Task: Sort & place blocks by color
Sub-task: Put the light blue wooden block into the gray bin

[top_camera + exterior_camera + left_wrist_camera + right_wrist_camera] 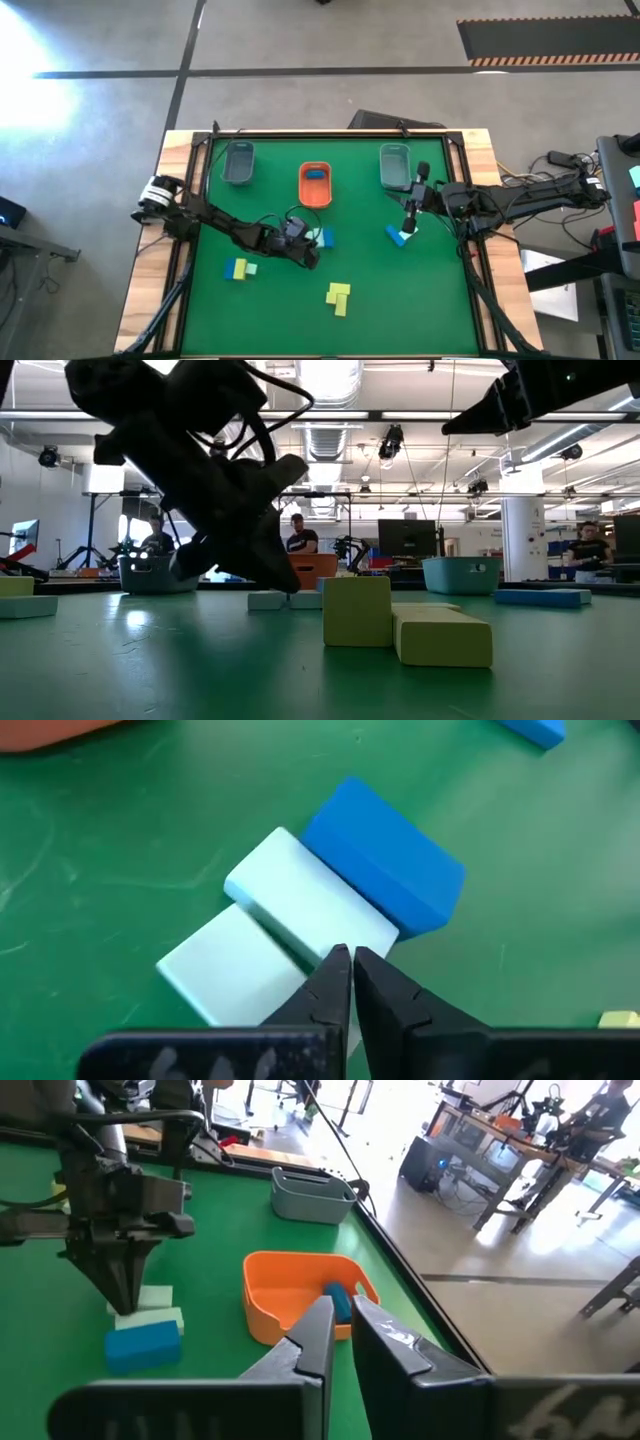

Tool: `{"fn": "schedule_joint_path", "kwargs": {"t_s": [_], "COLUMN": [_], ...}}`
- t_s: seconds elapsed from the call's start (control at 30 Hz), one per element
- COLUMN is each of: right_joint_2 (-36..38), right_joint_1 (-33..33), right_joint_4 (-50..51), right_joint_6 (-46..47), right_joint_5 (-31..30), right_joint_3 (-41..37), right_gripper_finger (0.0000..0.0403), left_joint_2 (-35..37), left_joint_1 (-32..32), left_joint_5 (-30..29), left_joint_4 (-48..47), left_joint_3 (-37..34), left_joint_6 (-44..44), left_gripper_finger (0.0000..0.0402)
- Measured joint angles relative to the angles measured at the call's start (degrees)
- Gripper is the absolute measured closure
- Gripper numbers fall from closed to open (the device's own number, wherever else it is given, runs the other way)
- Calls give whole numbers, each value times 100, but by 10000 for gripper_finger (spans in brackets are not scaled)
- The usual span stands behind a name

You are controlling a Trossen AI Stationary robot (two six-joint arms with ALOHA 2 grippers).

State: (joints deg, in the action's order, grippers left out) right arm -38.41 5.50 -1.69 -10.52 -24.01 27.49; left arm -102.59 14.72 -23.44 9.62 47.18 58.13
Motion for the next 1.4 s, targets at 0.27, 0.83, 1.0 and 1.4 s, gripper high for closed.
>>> {"fn": "schedule_joint_path", "kwargs": {"t_s": [0.27, 0.83, 1.0, 1.4], "right_joint_2": [-1, -3, -3, -80], "right_joint_1": [0, 0, 0, 0], "right_joint_4": [117, 146, 145, 153], "right_joint_6": [2, 46, 46, 48], "right_joint_5": [-1, -2, -2, -2], "right_joint_3": [-2, -2, -2, -4], "right_gripper_finger": [374, 374, 374, 374], "left_joint_2": [-21, 1109, 1297, 1083], "left_joint_1": [-11, -26, -26, -37], "left_joint_5": [-33, 133, 140, 144], "left_joint_4": [-240, -1982, -1956, -1982], "left_joint_3": [7, -69, -27, -148], "left_joint_6": [7, 304, 87, -1035], "left_gripper_finger": [401, 401, 389, 207]}}
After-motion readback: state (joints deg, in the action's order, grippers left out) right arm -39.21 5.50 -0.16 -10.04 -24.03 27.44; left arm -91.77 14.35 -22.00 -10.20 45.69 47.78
